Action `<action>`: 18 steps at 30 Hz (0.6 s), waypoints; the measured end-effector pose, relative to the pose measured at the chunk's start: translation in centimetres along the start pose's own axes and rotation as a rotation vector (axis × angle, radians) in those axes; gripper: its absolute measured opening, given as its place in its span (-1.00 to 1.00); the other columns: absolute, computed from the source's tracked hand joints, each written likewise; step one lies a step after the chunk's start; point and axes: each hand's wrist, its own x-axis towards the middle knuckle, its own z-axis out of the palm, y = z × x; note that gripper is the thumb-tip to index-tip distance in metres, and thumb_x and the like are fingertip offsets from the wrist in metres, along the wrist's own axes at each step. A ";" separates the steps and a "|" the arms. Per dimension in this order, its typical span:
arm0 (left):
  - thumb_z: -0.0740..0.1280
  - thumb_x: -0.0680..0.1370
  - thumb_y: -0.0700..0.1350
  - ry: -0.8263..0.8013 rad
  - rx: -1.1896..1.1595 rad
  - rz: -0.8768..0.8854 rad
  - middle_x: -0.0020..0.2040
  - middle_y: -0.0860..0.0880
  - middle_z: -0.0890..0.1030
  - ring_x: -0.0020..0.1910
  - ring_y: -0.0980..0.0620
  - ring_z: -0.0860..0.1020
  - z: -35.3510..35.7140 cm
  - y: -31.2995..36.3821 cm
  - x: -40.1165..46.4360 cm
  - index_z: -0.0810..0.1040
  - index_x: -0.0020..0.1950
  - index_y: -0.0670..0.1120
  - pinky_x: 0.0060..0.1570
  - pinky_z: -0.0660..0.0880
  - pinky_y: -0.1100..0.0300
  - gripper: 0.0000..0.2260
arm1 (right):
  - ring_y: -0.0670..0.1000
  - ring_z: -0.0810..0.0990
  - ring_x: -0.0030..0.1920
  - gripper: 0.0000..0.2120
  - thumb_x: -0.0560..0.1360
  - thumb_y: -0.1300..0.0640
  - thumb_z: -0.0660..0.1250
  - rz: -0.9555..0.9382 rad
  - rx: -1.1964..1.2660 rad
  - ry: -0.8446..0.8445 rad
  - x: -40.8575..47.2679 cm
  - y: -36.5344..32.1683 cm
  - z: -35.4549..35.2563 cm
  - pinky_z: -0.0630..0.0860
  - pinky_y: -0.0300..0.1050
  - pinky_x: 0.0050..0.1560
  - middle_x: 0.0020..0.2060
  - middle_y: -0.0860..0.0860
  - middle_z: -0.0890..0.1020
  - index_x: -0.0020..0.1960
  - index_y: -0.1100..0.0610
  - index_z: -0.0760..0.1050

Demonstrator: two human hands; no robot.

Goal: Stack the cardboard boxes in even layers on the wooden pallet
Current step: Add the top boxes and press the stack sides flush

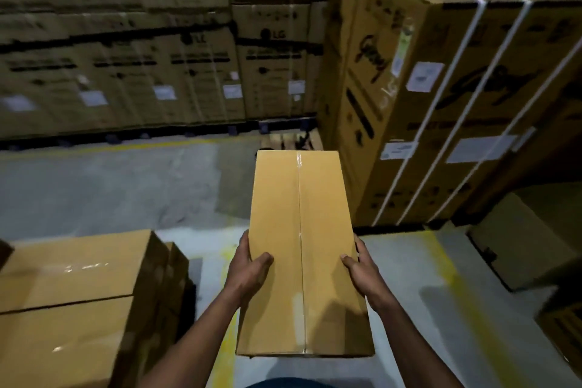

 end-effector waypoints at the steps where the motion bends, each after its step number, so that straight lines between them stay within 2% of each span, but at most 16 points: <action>1: 0.43 0.57 -0.04 0.020 0.000 -0.021 0.33 0.08 0.52 0.25 -0.05 0.53 -1.1 -0.6 0.3 0.18 0.60 0.20 0.16 0.48 0.02 -0.33 | 0.10 0.41 0.41 -0.45 0.69 -0.07 0.22 -0.002 -0.015 -0.021 0.6 -0.9 1.1 0.36 0.23 0.46 0.49 -0.06 0.38 0.60 -0.28 0.09; 4: 0.43 0.50 0.05 0.108 -0.036 -0.074 0.34 0.06 0.52 0.29 -0.07 0.53 -4.4 -2.4 0.6 0.18 0.59 0.22 0.25 0.52 -0.05 -0.29 | 0.13 0.39 0.44 -0.44 0.70 -0.06 0.21 -0.011 -0.059 -0.112 2.6 -3.2 4.6 0.34 0.21 0.44 0.50 -0.05 0.35 0.61 -0.26 0.07; 7: 0.43 0.55 -0.03 0.206 -0.077 -0.083 0.28 0.10 0.52 0.27 -0.02 0.52 -6.6 -3.4 0.2 0.22 0.57 0.19 0.20 0.49 0.04 -0.34 | 0.14 0.38 0.47 -0.42 0.69 -0.08 0.23 -0.039 -0.128 -0.202 5.2 -4.5 7.4 0.34 0.21 0.45 0.54 -0.04 0.33 0.62 -0.28 0.06; 11: 0.44 0.58 -0.14 0.362 -0.174 -0.097 0.23 0.21 0.52 0.28 0.05 0.50 -8.3 -4.4 -0.5 0.25 0.50 0.25 0.23 0.45 0.09 -0.39 | 0.11 0.39 0.47 -0.42 0.69 0.00 0.25 -0.103 -0.190 -0.323 8.6 -6.9 11.0 0.37 0.13 0.44 0.53 -0.07 0.36 0.62 -0.25 0.11; 14: 0.46 0.58 -0.11 0.505 -0.219 -0.148 0.32 0.12 0.50 0.33 0.05 0.46 -9.5 -4.8 -1.3 0.20 0.60 0.22 0.36 0.43 -0.02 -0.30 | 0.07 0.43 0.42 -0.44 0.69 0.06 0.25 -0.151 -0.211 -0.460 10.9 -9.5 14.1 0.40 0.14 0.43 0.47 -0.10 0.41 0.60 -0.25 0.16; 16: 0.48 0.56 -0.04 0.577 -0.263 -0.199 0.34 0.12 0.50 0.34 0.02 0.46 -10.1 -5.2 -1.9 0.18 0.61 0.27 0.38 0.45 -0.13 -0.27 | 0.06 0.44 0.40 -0.45 0.69 0.06 0.24 -0.162 -0.239 -0.551 12.4 -10.8 16.0 0.40 0.19 0.44 0.46 -0.12 0.41 0.59 -0.27 0.17; 18: 0.47 0.56 -0.05 0.659 -0.305 -0.227 0.33 0.14 0.50 0.36 0.00 0.47 -10.8 -5.4 -2.4 0.19 0.61 0.28 0.35 0.47 -0.13 -0.27 | 0.07 0.45 0.40 -0.44 0.67 0.01 0.26 -0.180 -0.286 -0.630 13.9 -11.9 18.1 0.43 0.24 0.41 0.47 -0.14 0.41 0.57 -0.32 0.16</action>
